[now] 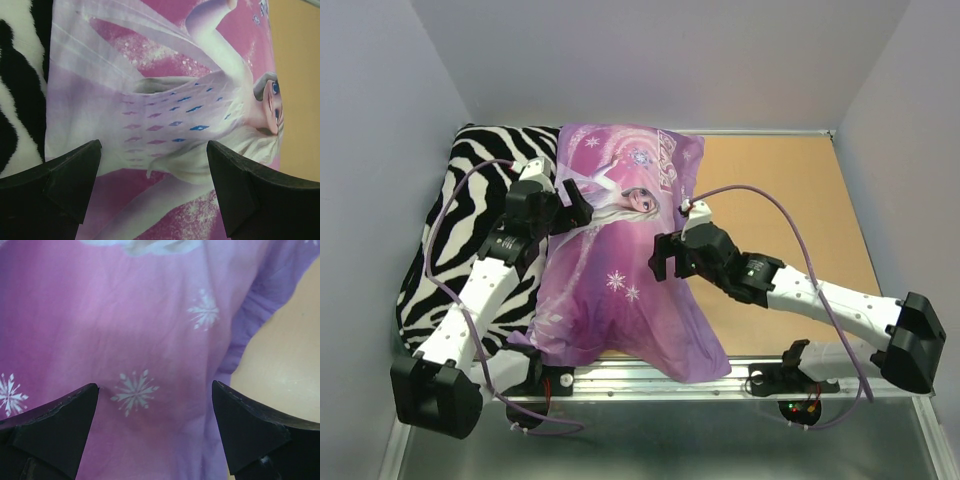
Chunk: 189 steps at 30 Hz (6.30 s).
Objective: Remove the pillowcase from the pillow
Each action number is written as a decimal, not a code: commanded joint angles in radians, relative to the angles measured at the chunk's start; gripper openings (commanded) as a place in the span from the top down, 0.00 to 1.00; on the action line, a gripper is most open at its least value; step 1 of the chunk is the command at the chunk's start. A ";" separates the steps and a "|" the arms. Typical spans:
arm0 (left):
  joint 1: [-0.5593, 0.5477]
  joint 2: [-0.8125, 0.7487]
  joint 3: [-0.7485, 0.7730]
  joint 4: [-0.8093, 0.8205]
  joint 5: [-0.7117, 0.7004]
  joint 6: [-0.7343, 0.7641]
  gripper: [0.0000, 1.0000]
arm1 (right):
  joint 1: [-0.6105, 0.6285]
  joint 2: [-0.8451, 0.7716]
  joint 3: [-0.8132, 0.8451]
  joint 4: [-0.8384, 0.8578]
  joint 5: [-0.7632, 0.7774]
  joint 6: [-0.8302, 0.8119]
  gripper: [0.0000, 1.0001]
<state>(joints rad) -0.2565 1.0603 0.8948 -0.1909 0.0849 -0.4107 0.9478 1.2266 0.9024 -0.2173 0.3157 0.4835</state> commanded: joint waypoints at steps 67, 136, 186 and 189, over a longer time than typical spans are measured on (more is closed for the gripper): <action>-0.521 0.500 0.459 0.306 -0.248 -0.324 0.41 | -0.411 -0.259 0.055 -0.323 -0.080 0.004 0.02; -0.479 0.417 0.509 0.218 -0.154 -0.365 1.00 | -0.650 0.655 0.707 -0.241 -0.134 -0.132 0.99; -0.362 0.259 0.324 0.171 -0.401 -0.230 0.22 | -0.101 0.355 0.401 -0.077 0.338 -0.147 0.02; -0.397 0.192 0.215 0.183 -0.415 -0.258 0.22 | -0.104 0.366 0.443 -0.076 0.345 -0.170 0.02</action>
<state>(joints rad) -0.6132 1.3205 1.2171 -0.0151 -0.2863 -0.6434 0.8330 1.5723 1.3312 -0.2779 0.5953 0.3260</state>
